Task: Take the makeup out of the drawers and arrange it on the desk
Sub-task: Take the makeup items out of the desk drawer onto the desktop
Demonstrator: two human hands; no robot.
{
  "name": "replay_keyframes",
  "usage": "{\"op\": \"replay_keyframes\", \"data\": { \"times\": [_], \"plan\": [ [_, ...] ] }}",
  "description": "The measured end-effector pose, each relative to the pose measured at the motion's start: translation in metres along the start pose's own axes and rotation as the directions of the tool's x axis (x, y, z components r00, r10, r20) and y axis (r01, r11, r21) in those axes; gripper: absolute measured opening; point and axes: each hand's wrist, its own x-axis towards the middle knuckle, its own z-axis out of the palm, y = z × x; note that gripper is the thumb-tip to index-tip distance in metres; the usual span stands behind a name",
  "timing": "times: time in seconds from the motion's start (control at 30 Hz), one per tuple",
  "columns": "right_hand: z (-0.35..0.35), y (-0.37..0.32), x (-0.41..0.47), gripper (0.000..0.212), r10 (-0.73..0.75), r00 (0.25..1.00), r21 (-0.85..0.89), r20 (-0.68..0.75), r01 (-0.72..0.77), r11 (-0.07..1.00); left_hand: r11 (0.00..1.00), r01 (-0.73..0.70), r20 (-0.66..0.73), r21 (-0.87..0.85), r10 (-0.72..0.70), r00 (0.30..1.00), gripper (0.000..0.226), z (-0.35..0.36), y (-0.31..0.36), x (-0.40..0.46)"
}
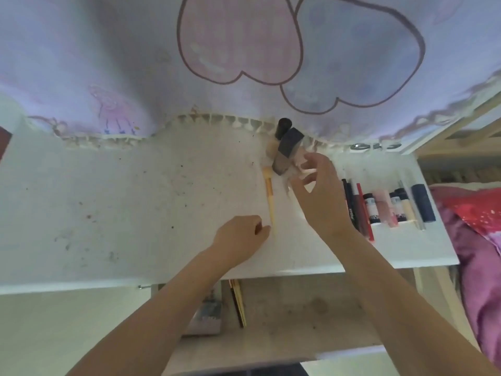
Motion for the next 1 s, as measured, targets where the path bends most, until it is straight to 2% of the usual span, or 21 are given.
{"op": "replay_keyframes", "data": {
  "times": [0.07, 0.13, 0.2, 0.27, 0.3, 0.43, 0.53, 0.6, 0.73, 0.83, 0.9, 1.0],
  "plan": [
    [-0.001, 0.007, -0.049, 0.021, -0.105, 0.991, 0.035, 0.08, 0.102, 0.994, 0.983, 0.003, -0.003, -0.185, -0.003, 1.0, 0.038, 0.016, -0.02, -0.045],
    [0.012, 0.024, -0.101, 0.013, -0.063, 0.935, -0.012, 0.35, 0.072, 0.997, 0.96, 0.123, 0.057, -0.252, -0.112, 0.992, 0.033, 0.044, -0.043, -0.086],
    [0.035, 0.05, -0.143, 0.016, 0.121, 0.768, -0.203, 0.628, 0.012, 0.979, 0.95, 0.28, 0.159, -0.14, -0.258, 0.953, 0.028, 0.077, -0.059, -0.109],
    [0.066, 0.075, -0.166, 0.026, 0.304, 0.602, -0.388, 0.739, 0.01, 0.922, 0.928, 0.373, 0.198, -0.021, -0.361, 0.911, 0.026, 0.107, -0.065, -0.107],
    [0.081, 0.083, -0.172, 0.028, 0.353, 0.565, -0.434, 0.746, 0.01, 0.901, 0.916, 0.4, 0.189, 0.031, -0.398, 0.897, 0.026, 0.118, -0.066, -0.1],
    [0.128, 0.091, -0.179, 0.023, 0.421, 0.608, -0.496, 0.673, -0.051, 0.867, 0.888, 0.441, 0.121, 0.129, -0.455, 0.882, 0.012, 0.148, -0.07, -0.064],
    [0.145, 0.09, -0.178, 0.023, 0.425, 0.67, -0.509, 0.609, -0.081, 0.857, 0.881, 0.471, 0.005, 0.039, -0.472, 0.882, 0.022, 0.163, -0.083, -0.045],
    [0.151, 0.091, -0.178, 0.022, 0.413, 0.707, -0.506, 0.574, -0.09, 0.858, 0.867, 0.495, -0.05, 0.053, -0.493, 0.869, 0.029, 0.17, -0.094, -0.038],
    [0.152, 0.095, -0.181, 0.02, 0.373, 0.76, -0.516, 0.532, -0.058, 0.855, 0.878, 0.476, -0.116, 0.05, -0.468, 0.876, 0.023, 0.183, -0.098, -0.033],
    [0.142, 0.101, -0.175, 0.021, 0.383, 0.764, -0.587, 0.519, -0.007, 0.81, 0.859, 0.511, -0.12, -0.018, -0.509, 0.852, 0.028, 0.182, -0.096, -0.036],
    [0.129, 0.105, -0.167, 0.022, 0.401, 0.755, -0.606, 0.519, -0.005, 0.795, 0.846, 0.518, -0.096, -0.127, -0.531, 0.842, 0.025, 0.175, -0.094, -0.039],
    [0.1, 0.105, -0.157, 0.027, 0.367, 0.728, -0.61, 0.579, 0.088, 0.788, 0.838, 0.48, 0.014, -0.262, -0.494, 0.87, 0.026, 0.152, -0.083, -0.051]
  ]
}}
